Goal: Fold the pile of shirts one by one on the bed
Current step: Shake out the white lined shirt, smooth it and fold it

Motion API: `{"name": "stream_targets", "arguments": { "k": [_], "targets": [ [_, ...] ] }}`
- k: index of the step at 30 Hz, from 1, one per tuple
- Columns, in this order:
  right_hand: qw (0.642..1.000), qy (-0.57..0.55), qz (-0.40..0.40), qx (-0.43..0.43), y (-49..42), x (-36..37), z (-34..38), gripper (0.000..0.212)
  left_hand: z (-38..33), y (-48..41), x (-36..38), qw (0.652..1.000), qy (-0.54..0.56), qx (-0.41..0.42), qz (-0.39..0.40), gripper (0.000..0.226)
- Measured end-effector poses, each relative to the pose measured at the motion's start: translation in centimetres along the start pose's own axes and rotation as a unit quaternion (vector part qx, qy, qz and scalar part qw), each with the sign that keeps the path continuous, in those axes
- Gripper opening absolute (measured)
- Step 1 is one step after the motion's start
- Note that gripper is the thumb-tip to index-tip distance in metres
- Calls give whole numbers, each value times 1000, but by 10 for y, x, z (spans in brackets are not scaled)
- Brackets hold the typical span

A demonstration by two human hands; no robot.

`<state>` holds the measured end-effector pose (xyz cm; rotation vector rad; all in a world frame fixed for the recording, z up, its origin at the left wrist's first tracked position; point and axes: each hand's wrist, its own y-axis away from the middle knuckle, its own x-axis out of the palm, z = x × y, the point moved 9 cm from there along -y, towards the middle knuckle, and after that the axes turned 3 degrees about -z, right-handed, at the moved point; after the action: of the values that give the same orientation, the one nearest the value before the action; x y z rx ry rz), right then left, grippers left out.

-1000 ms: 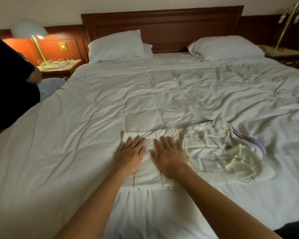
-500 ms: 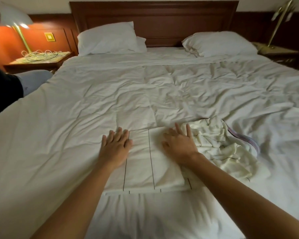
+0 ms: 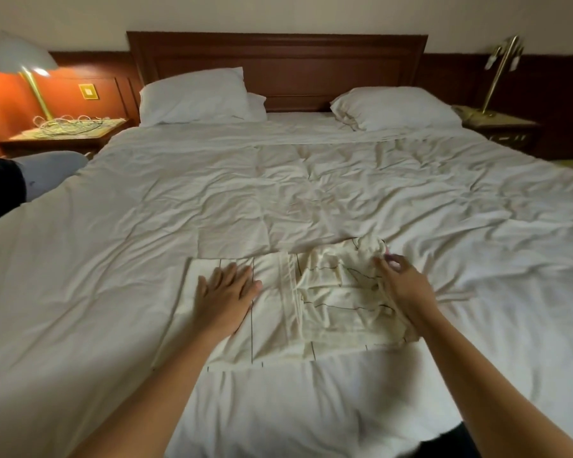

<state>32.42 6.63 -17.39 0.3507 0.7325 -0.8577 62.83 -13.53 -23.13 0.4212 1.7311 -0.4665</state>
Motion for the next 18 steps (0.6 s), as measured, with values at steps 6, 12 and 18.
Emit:
{"name": "stream_targets", "arguments": {
  "k": [6,12,18],
  "targets": [
    [999,23,-16,14,-3,20,14,47,2,6,-4,999,-5,4,-37,56],
    [996,-35,-76,-35,-2,-3,37,46,2,9,-19,990,115,26,-75,43],
    [969,21,-30,-243,59,50,189,48,46,29,-43,674,715,-171,-70,37]
  ]
}}
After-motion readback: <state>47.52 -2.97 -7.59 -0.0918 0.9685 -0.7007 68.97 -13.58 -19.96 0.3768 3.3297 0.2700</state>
